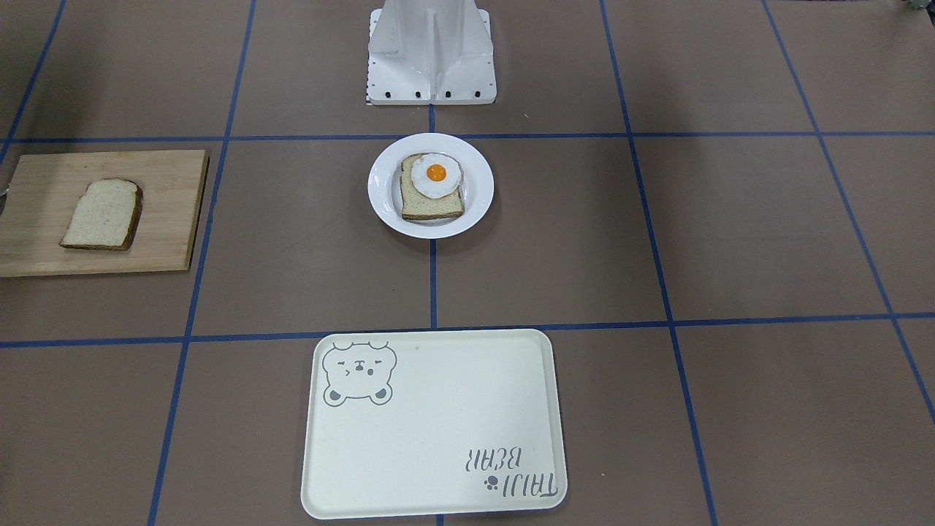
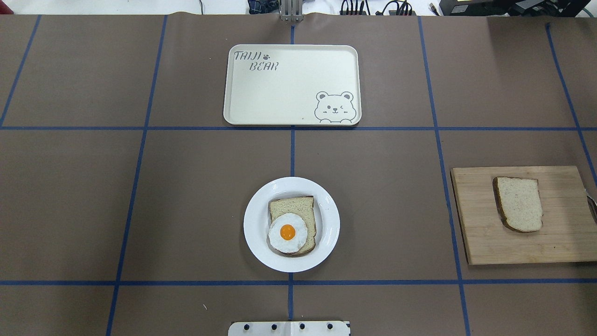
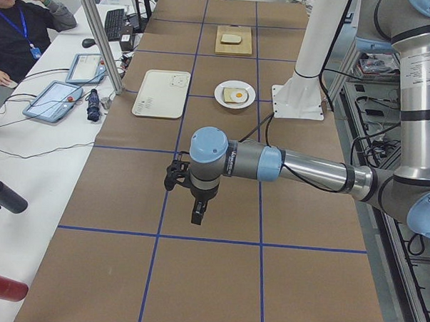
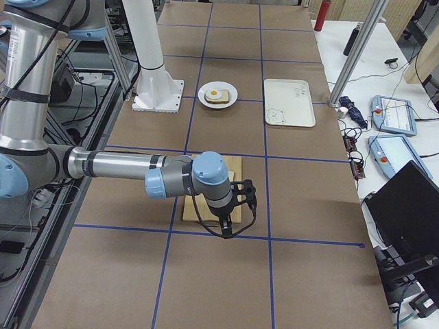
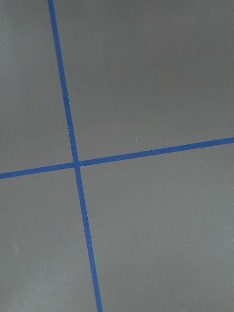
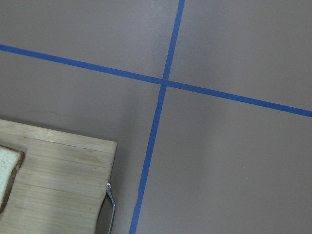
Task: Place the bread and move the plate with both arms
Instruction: 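Move the right gripper toward the bread slice on the wooden board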
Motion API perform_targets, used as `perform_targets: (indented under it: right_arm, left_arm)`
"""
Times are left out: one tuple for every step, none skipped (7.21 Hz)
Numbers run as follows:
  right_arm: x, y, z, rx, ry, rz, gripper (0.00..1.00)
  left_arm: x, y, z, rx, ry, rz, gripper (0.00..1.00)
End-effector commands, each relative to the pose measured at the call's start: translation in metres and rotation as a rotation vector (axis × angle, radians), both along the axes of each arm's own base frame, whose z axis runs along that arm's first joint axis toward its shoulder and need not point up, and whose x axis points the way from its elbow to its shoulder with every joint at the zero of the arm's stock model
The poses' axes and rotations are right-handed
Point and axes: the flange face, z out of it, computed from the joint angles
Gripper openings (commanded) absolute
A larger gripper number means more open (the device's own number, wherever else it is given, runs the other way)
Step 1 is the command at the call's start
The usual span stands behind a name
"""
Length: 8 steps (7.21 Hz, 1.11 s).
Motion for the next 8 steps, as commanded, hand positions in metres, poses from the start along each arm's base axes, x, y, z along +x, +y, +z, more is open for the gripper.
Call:
perform_targets:
  right_arm:
    - [-0.001,0.0,-0.001,0.006,-0.009,-0.003,1.0]
    - [-0.001,-0.003,-0.006,0.017,-0.009,-0.002,1.0]
    - [-0.003,-0.012,-0.018,0.04,-0.032,-0.007,1.0]
    - [-0.008,-0.017,-0.028,0.04,-0.107,-0.013,1.0]
    - [-0.027,-0.022,-0.045,-0.045,-0.168,0.054,1.0]
    - [-0.056,-0.026,-0.058,-0.081,-0.204,0.113,1.0]
    - [-0.087,-0.027,-0.064,-0.117,-0.219,0.154,1.0]
    - [-0.116,-0.028,-0.066,-0.139,-0.201,0.16,1.0]
  left_arm:
    - [0.0,-0.003,-0.009,0.025,-0.001,0.002,0.98]
    - [0.0,-0.006,-0.022,0.063,-0.011,0.001,0.98]
    - [-0.001,-0.03,-0.046,0.153,-0.012,-0.002,0.98]
    - [-0.001,-0.067,-0.064,0.282,-0.019,-0.007,0.98]
    - [-0.002,-0.097,-0.058,0.315,-0.009,-0.012,0.98]
    - [-0.002,-0.097,-0.061,0.336,-0.011,-0.007,0.98]
    - [-0.002,-0.096,-0.065,0.346,-0.011,-0.007,0.98]
    - [-0.002,-0.095,-0.071,0.382,-0.015,-0.007,0.98]
